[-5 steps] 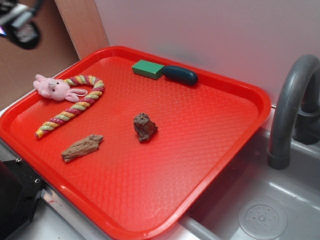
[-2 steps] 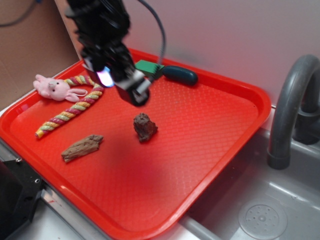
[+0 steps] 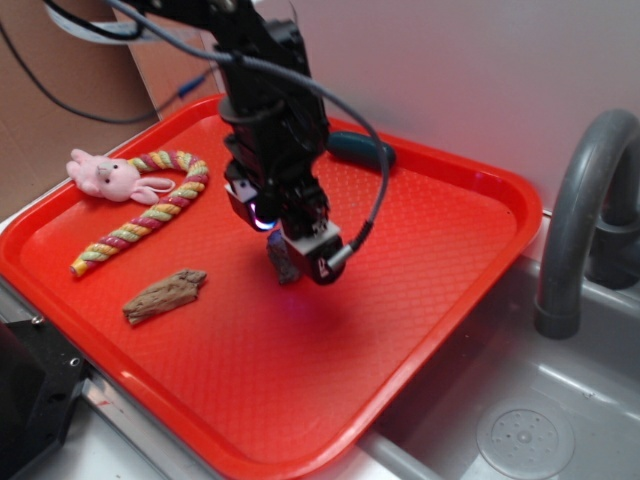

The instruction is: Grab the rock.

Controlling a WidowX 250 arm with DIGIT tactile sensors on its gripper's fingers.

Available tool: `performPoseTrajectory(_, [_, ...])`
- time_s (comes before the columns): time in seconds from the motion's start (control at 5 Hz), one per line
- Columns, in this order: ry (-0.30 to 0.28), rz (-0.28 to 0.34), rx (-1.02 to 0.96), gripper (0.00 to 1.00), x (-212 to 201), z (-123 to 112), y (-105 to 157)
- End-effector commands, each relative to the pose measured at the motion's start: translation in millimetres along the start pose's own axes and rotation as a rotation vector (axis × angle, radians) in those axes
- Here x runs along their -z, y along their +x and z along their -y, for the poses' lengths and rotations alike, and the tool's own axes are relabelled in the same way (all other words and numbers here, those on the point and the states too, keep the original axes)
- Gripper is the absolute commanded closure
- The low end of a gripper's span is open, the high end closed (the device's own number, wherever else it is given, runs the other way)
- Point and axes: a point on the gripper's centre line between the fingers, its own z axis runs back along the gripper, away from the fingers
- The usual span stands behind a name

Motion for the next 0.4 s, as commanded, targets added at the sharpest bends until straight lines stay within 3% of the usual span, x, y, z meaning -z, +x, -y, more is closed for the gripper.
performPoseTrajectory(0.0, [0.086, -0.014, 0.017, 0.0, 22.6, -14.3, 8.7])
performPoseTrajectory(0.2, [0.104, -0.02, 0.059, 1.0, 25.7, -8.6, 8.9])
